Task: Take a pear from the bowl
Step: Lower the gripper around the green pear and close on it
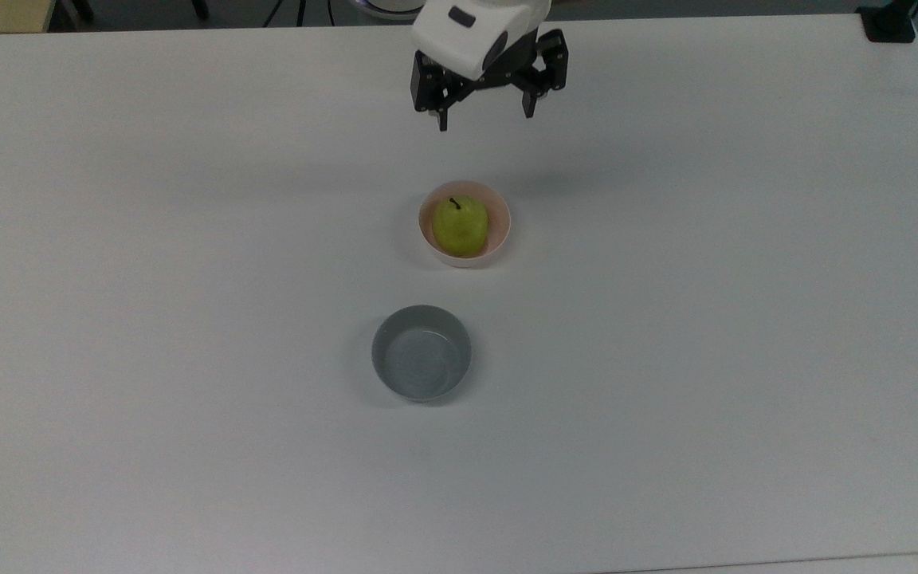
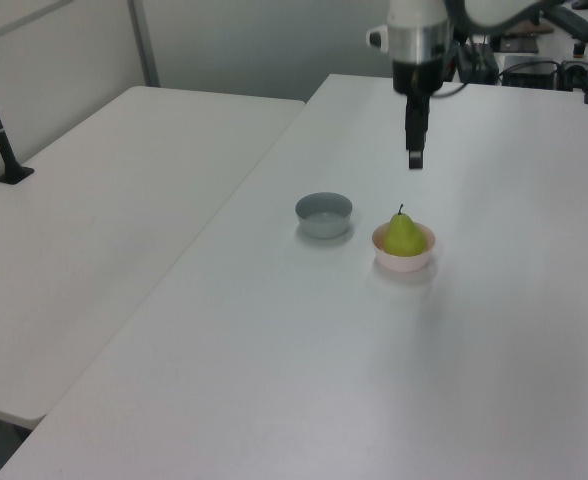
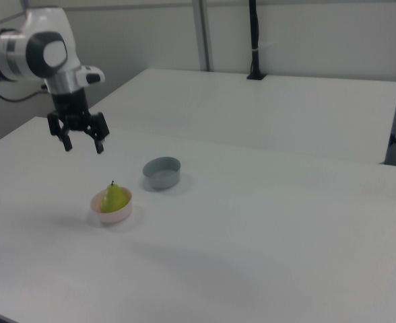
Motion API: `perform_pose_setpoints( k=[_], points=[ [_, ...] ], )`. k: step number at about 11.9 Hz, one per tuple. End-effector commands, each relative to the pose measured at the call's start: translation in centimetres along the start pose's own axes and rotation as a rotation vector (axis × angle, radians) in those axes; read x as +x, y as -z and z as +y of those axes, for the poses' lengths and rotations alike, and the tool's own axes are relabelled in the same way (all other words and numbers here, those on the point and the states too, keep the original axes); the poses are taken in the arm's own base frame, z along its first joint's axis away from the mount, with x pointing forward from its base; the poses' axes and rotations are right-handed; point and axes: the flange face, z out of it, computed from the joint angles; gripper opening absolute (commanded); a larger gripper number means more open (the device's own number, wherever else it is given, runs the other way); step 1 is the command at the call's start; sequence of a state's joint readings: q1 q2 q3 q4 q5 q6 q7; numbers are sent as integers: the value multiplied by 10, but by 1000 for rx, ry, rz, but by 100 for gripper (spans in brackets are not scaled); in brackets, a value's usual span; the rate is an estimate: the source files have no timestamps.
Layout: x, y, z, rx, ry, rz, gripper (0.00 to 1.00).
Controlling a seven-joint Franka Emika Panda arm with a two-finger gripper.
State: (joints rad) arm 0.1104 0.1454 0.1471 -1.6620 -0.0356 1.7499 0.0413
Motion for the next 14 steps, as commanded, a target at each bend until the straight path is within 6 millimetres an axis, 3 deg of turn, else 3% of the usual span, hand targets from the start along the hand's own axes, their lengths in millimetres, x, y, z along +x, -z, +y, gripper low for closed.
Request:
perform_pose_setpoints(
  k=[1, 7, 14],
  points=[
    [-1, -50, 1, -22, 8, -18, 100],
    [11, -124, 10, -66, 23, -43, 100],
    [24, -152, 14, -65, 24, -25, 97]
  ],
)
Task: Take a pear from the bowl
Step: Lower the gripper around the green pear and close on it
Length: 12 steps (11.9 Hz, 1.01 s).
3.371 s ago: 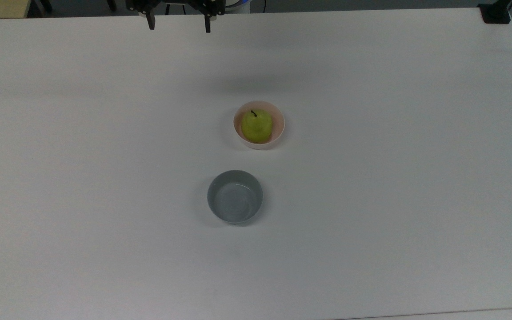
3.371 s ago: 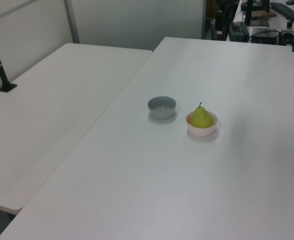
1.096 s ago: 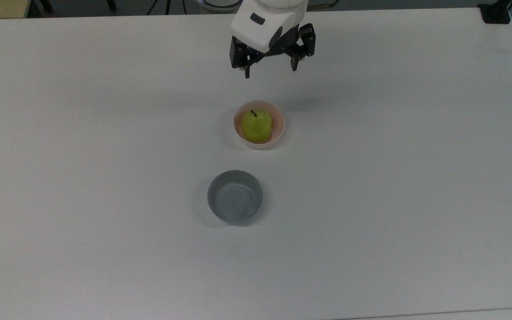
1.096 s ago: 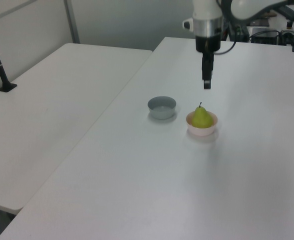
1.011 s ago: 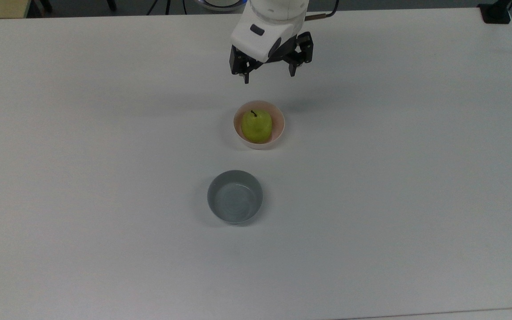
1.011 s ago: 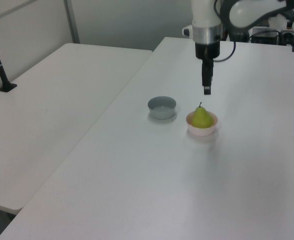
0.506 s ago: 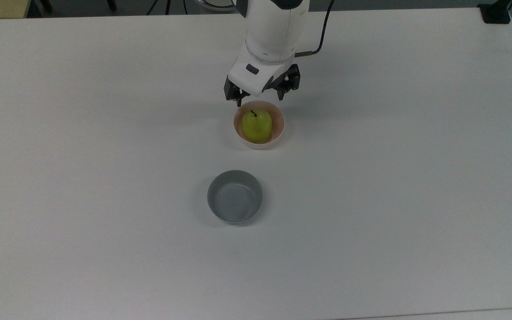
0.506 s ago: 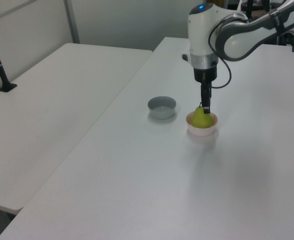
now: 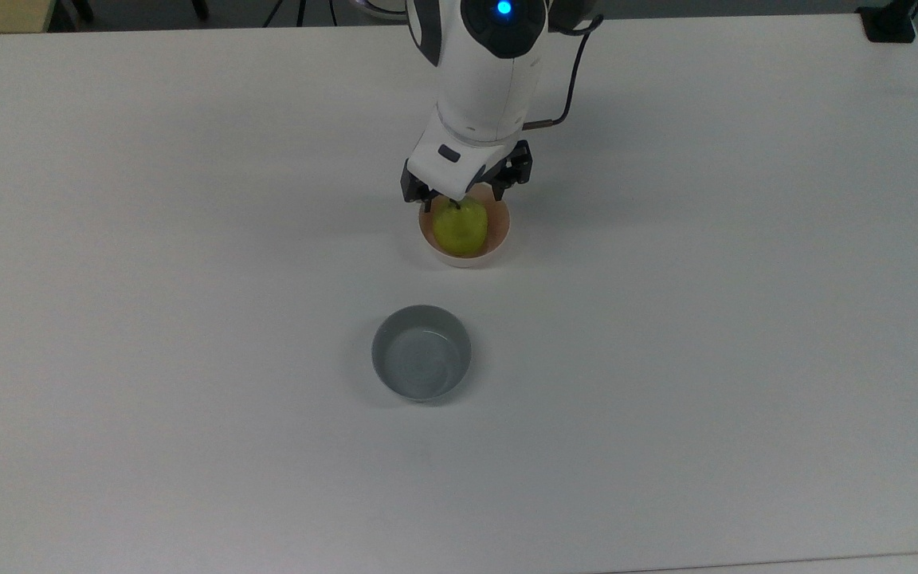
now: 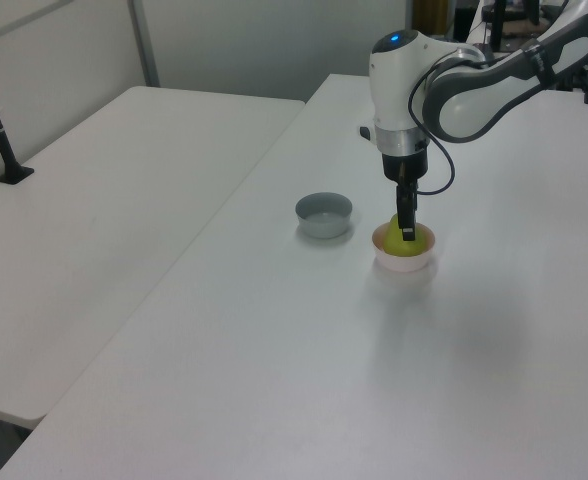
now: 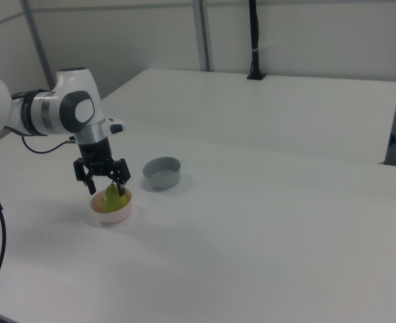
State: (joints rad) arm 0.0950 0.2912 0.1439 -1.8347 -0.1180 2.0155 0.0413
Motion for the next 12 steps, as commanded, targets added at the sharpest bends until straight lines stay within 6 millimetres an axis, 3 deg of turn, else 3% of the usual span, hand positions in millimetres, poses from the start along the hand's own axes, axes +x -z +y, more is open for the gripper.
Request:
perform_pose_setpoints(
  k=[1, 4, 7, 9, 12],
  points=[
    [2, -6, 1, -14, -4, 23, 97],
    [5, -11, 0, -12, -1, 27, 93],
    [6, -15, 0, -20, 4, 27, 82],
    [7, -17, 0, -26, 8, 24, 82],
    [7, -17, 0, -29, 10, 25, 59]
  ],
)
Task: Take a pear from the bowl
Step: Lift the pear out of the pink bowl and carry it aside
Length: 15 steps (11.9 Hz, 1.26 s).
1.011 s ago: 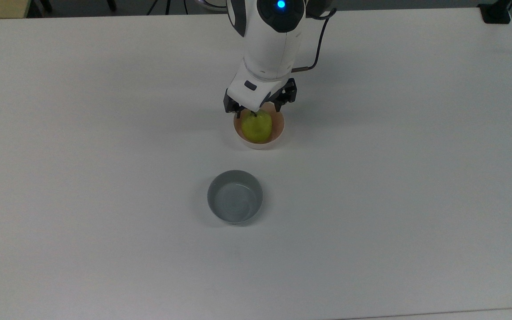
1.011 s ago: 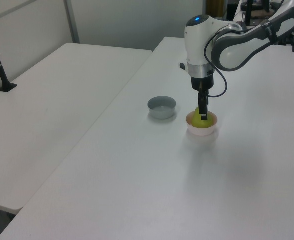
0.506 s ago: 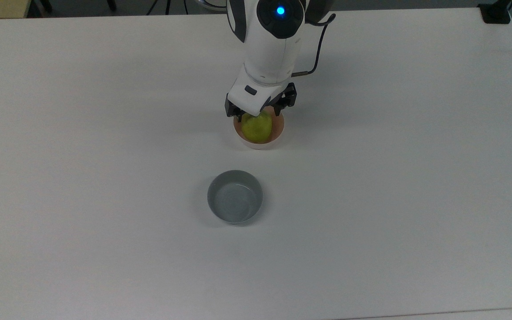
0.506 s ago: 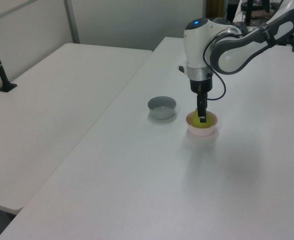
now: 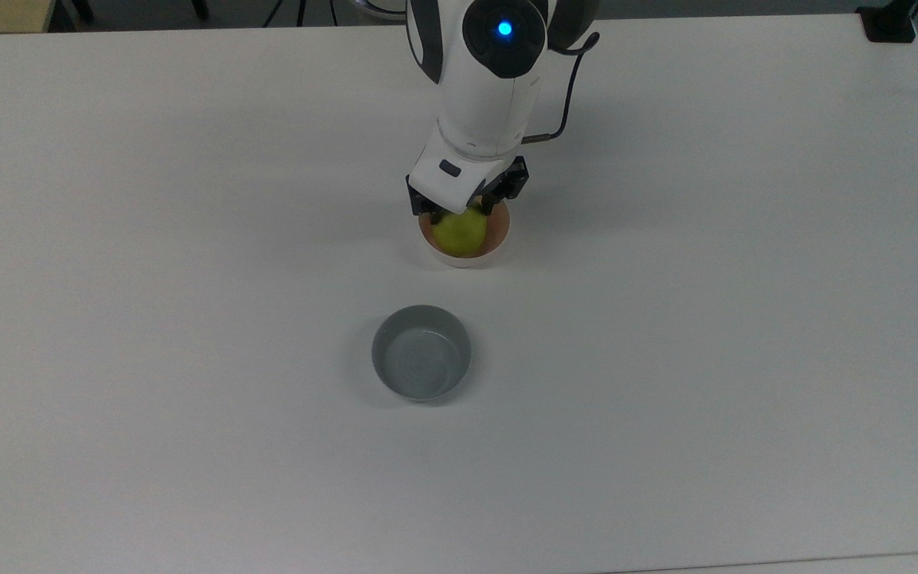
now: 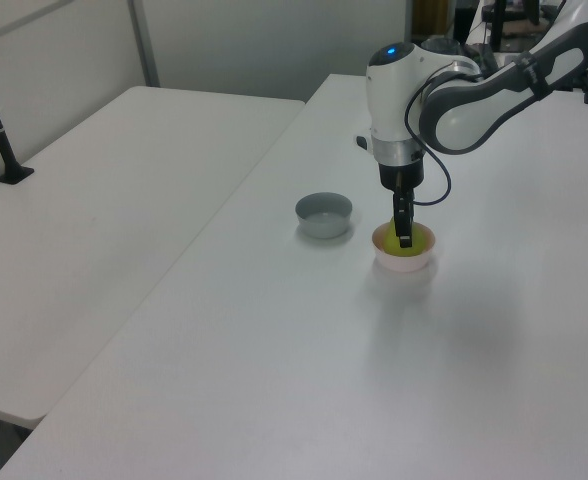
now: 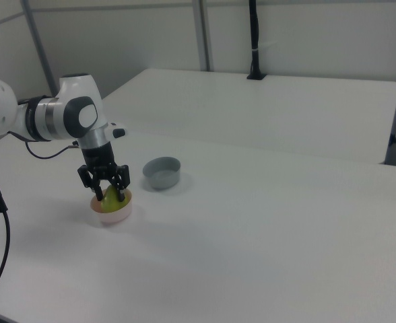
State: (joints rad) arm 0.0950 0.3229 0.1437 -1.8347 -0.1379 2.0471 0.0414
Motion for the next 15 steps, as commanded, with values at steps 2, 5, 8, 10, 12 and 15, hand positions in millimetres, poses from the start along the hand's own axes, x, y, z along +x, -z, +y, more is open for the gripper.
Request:
perform_pose_setpoints(
  k=[2, 5, 8, 10, 12, 15],
  points=[
    [1, -1, 1, -19, -1, 23, 47],
    [-2, 7, 1, -22, -1, 20, 46],
    [-6, 30, 2, -23, -9, -6, 45],
    [-10, 46, 1, -22, -16, -5, 45],
    [-18, 67, 1, -17, -24, 2, 45],
    [-21, 118, 4, 16, -46, -14, 45]
  ],
)
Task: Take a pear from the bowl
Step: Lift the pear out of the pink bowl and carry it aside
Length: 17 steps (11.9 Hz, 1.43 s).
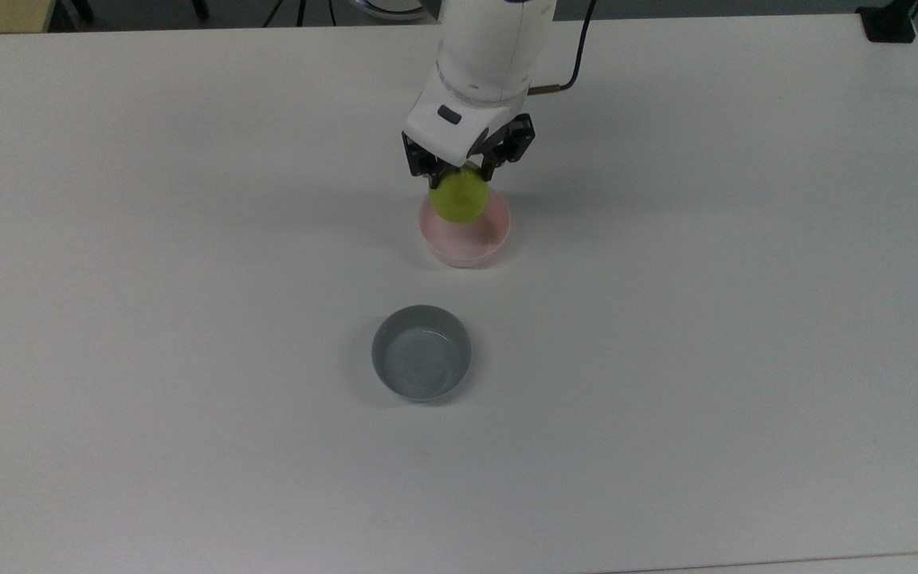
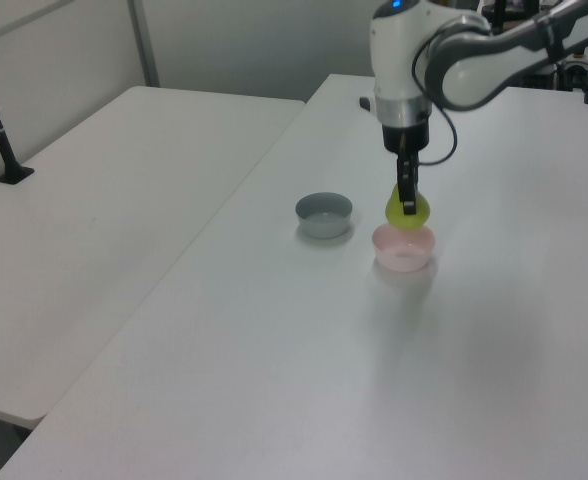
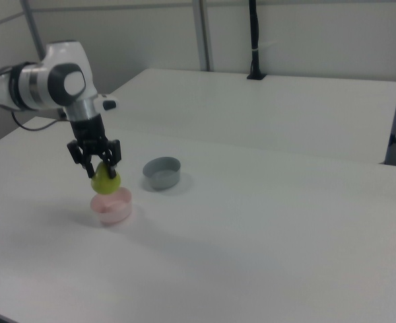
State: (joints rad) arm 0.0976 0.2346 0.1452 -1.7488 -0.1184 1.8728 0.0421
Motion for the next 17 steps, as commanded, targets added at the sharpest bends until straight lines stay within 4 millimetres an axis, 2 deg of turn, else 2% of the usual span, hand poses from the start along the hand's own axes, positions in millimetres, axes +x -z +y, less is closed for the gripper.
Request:
perform_pose_setpoints(
  k=[1, 2, 3, 8, 10, 13, 16, 17],
  points=[
    [-7, 45, 4, 19, -29, -5, 45],
    [-7, 43, 12, 16, -33, -9, 45],
    [-7, 36, 32, 10, -59, -16, 45],
    [-22, 25, 153, 7, -80, -6, 45],
    [-21, 9, 189, -7, -95, 20, 45],
    [-12, -41, 222, -42, -115, 7, 45],
    [-12, -71, 238, -58, -122, -24, 45],
    [-9, -75, 238, -64, -121, -7, 46]
  ],
)
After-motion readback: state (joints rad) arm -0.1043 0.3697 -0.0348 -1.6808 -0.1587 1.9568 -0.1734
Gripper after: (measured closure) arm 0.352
